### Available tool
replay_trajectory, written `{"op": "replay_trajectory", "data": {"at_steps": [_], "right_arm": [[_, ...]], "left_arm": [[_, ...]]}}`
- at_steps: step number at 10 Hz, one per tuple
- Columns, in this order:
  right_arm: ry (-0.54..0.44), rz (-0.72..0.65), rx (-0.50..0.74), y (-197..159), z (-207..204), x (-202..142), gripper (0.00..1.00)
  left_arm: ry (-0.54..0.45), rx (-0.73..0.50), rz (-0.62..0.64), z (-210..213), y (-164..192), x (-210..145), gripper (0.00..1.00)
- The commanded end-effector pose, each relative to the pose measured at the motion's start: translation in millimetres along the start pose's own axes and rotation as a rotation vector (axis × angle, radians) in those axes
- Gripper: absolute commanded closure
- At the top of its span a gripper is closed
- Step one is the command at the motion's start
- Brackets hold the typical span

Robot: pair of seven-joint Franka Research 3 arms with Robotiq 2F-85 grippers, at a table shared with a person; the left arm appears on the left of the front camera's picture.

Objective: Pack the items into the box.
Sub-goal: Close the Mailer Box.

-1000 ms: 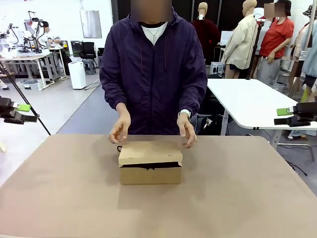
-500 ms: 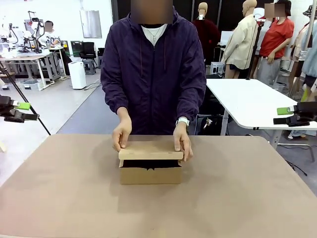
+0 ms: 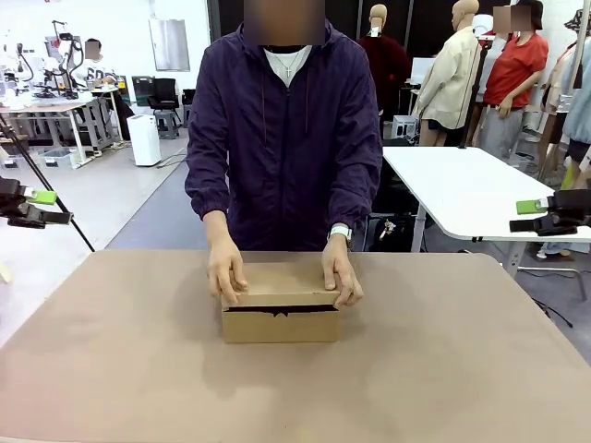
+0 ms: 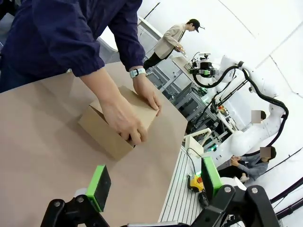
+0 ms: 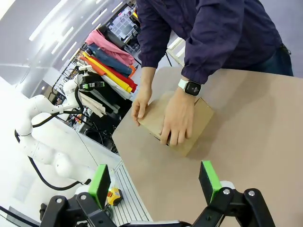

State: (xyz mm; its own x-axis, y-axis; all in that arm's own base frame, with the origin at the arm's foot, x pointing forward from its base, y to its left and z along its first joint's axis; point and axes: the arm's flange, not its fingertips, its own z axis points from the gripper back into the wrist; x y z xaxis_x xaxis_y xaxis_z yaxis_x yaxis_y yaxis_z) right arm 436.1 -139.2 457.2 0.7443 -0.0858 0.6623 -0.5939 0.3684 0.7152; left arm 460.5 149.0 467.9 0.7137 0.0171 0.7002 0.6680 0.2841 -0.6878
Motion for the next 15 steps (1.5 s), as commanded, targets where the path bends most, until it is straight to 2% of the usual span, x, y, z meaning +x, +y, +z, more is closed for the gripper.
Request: {"op": "replay_trajectory", "data": {"at_steps": [1,15], "right_arm": [[-0.023,-0.017,0.017,1.9,1.2,5.6,0.0],[-0.023,-0.017,0.017,1.9,1.2,5.6,0.0]], "left_arm": [[-0.017,-0.013,-0.003,0.1,-3.9,0.8,0.0],[-0.017,-0.013,-0.003,0.1,-3.9,0.8,0.0]]}}
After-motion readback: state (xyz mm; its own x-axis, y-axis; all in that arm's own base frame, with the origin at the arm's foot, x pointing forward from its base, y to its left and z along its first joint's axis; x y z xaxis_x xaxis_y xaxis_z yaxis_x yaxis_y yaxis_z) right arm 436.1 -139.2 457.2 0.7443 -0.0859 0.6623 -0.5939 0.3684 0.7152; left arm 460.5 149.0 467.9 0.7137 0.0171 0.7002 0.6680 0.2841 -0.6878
